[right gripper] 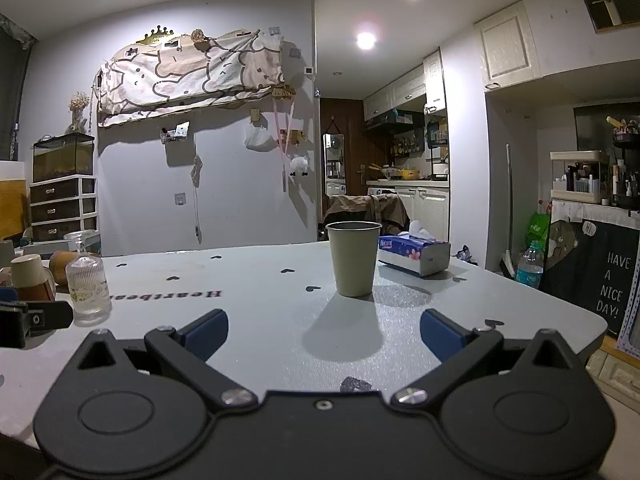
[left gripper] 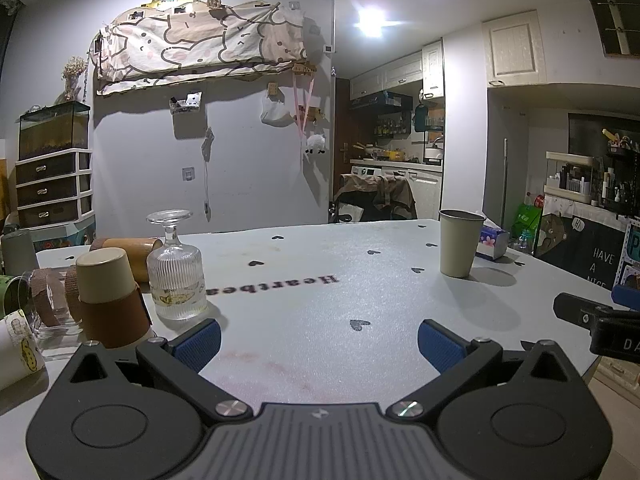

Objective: Flip cup upright

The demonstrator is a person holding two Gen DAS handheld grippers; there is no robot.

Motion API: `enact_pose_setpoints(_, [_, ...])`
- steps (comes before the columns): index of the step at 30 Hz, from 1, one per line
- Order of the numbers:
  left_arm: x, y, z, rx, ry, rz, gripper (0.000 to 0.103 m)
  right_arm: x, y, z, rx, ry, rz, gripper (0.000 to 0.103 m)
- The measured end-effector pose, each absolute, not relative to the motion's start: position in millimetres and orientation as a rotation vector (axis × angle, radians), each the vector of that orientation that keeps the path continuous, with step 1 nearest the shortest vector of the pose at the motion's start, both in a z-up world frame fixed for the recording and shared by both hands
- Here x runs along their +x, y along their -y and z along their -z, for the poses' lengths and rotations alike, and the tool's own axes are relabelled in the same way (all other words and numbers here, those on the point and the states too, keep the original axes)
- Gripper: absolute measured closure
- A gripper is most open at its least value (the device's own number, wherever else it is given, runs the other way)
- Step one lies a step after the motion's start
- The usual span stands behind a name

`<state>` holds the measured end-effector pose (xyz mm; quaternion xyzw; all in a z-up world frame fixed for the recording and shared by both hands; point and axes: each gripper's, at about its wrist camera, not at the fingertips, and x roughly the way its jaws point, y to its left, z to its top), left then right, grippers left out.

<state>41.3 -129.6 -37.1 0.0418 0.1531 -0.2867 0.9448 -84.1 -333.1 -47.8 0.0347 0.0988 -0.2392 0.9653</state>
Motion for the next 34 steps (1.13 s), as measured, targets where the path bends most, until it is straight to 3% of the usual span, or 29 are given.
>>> enact_pose_setpoints(34, [41.0,131.1,37.8,0.086,-0.311,0.585,0.000,-87.0,331.3,43.3,0.066,-0.198,0.473,0.000])
